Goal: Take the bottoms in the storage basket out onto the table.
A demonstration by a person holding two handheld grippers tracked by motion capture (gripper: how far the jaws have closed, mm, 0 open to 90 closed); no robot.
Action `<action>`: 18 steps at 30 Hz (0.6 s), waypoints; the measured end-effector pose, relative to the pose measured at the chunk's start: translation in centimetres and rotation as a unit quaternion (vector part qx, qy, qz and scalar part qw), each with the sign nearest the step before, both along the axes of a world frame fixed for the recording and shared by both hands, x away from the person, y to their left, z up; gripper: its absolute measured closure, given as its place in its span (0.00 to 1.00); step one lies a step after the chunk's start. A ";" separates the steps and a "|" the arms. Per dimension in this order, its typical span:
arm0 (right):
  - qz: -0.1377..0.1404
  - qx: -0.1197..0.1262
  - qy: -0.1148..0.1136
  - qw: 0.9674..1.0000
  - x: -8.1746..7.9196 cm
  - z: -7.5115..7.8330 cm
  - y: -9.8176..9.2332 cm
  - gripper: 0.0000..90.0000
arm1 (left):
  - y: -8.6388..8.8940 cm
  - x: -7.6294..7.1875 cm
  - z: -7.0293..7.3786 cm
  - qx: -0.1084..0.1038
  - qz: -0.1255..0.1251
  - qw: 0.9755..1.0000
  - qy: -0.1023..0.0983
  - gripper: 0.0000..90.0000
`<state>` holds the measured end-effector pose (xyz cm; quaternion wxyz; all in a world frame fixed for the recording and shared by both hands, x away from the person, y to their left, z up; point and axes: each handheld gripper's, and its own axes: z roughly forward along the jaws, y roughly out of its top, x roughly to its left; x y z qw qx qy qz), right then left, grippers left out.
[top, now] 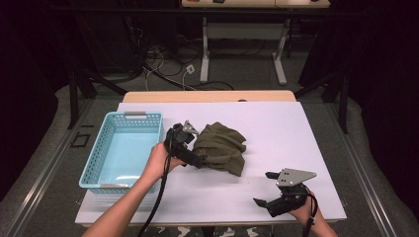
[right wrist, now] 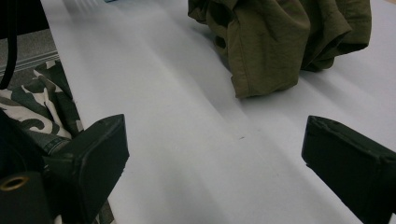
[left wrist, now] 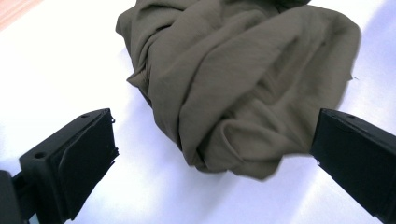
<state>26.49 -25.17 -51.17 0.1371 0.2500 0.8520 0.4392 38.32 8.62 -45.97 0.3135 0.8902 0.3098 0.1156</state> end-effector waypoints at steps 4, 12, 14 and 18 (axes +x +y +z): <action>-0.001 -0.001 0.000 1.000 0.0 0.0 0.0 0.08 | 0.8 -0.8 0.0 0.000 0.001 1.000 -0.001 0.00; -0.002 -0.001 0.000 1.000 0.0 0.0 0.0 0.08 | 2.1 -2.1 -0.3 0.002 0.000 1.000 -0.001 0.00; -0.002 -0.002 0.000 1.000 0.0 0.0 0.0 0.08 | 2.4 -2.4 -0.3 0.004 -0.002 1.000 0.000 0.00; -0.002 -0.002 0.000 1.000 -0.1 0.0 0.0 0.08 | 3.0 -3.1 -0.3 0.007 -0.005 1.000 0.001 0.00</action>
